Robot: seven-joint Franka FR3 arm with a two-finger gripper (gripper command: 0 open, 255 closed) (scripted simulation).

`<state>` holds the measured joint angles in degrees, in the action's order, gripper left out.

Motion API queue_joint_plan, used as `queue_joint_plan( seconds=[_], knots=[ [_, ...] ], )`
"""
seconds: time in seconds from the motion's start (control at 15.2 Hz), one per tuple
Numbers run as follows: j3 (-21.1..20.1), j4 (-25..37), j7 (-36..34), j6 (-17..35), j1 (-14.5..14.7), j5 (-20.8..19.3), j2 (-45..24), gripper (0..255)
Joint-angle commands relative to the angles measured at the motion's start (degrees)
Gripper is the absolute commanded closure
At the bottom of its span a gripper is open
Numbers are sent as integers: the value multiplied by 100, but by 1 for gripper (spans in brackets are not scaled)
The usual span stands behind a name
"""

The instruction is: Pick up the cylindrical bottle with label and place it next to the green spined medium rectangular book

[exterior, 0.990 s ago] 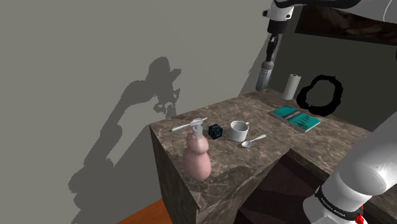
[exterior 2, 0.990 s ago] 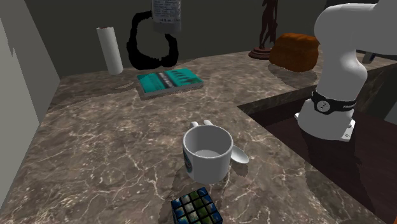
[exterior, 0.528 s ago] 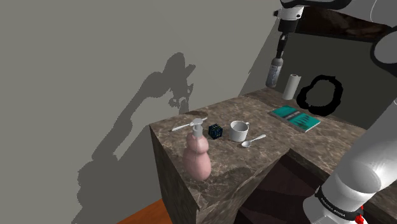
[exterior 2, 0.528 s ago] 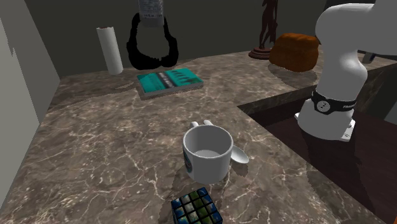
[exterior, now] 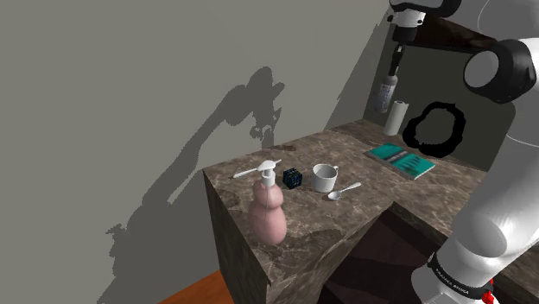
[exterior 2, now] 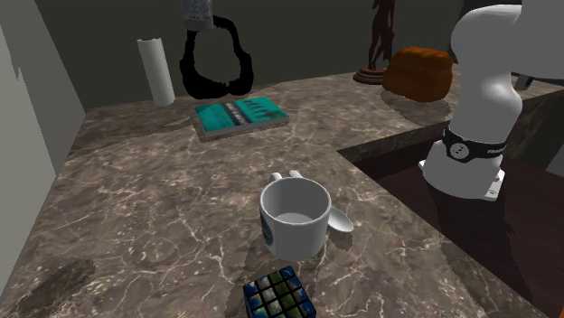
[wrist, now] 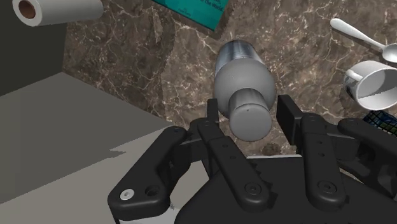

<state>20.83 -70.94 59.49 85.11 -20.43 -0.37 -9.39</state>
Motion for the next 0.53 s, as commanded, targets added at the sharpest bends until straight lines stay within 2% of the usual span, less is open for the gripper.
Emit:
queue_joint_plan(
  seconds=[0.0, 0.07, 0.46],
  knots=[
    [104, 413, 274, -97, -213, 162, -320, 255],
    [145, 653, 397, -164, -329, 251, -499, 255],
    [114, -260, 314, 452, -216, 117, -187, 255]
  ],
)
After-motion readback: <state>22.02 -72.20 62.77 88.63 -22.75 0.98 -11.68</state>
